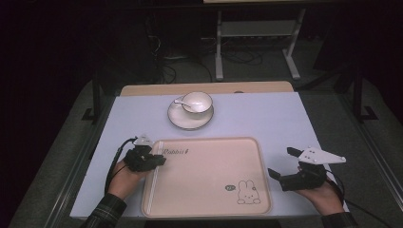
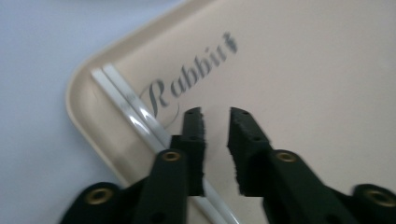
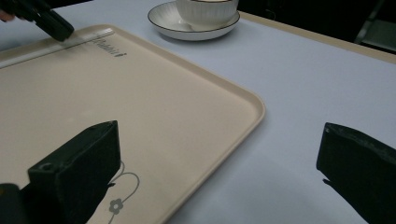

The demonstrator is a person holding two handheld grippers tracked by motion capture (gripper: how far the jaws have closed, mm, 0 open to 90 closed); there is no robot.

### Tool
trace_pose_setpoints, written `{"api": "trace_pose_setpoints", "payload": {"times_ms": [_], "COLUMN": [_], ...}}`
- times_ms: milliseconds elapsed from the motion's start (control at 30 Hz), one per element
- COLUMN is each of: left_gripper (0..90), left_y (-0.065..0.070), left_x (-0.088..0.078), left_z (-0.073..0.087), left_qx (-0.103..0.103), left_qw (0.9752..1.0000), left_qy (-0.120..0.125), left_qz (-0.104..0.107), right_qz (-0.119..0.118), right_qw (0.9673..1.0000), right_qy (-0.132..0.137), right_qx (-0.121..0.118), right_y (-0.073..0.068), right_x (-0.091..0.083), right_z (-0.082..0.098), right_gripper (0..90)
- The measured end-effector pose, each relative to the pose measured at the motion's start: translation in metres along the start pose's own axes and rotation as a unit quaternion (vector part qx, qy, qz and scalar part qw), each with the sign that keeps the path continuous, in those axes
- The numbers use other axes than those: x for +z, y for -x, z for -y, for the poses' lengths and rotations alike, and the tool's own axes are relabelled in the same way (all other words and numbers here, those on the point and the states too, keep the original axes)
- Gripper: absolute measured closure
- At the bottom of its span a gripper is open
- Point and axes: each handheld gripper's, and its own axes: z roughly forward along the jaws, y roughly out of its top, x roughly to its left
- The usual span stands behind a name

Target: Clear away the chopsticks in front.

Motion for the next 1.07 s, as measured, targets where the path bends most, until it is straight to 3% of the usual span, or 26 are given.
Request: {"api": "trace_pose_setpoints", "payload": {"times_ms": [100,167,200,233,333,500,633,1067], "left_gripper": [50.4,47.2,40.8,37.3,31.3,17.0,14.7,14.7], "left_y": [0.0,0.0,0.001,0.001,0.003,0.002,-0.001,-0.002], "left_x": [-0.015,-0.02,-0.028,-0.028,-0.039,-0.051,-0.056,-0.053], "left_z": [0.005,0.007,0.01,0.01,0.017,0.031,0.043,0.044], "left_qx": [0.005,0.011,0.018,0.018,0.023,0.024,0.024,0.024], "left_qw": [0.9995,0.999,0.998,0.998,0.996,0.9942,0.9934,0.9942], "left_qy": [0.031,0.043,0.06,0.06,0.085,0.101,0.108,0.102], "left_qz": [0.0,0.002,-0.002,-0.002,-0.015,-0.027,-0.031,-0.026], "right_qz": [0.0,0.0,0.0,0.0,0.0,0.0,0.001,0.002], "right_qw": [1.0,1.0,1.0,1.0,1.0,1.0,1.0,1.0], "right_qy": [0.0,0.0,0.0,0.0,0.0,-0.001,-0.002,-0.003], "right_qx": [0.001,0.001,0.0,0.0,0.001,0.002,0.003,0.002], "right_y": [0.0,0.0,0.0,0.0,0.0,0.0,0.0,0.0], "right_x": [0.0,0.0,0.0,0.0,0.0,0.001,0.001,0.002], "right_z": [0.0,0.0,0.0,0.0,0.0,0.0,0.0,0.0], "right_gripper": [0.0,0.0,0.0,0.0,0.0,0.0,0.0,0.0]}}
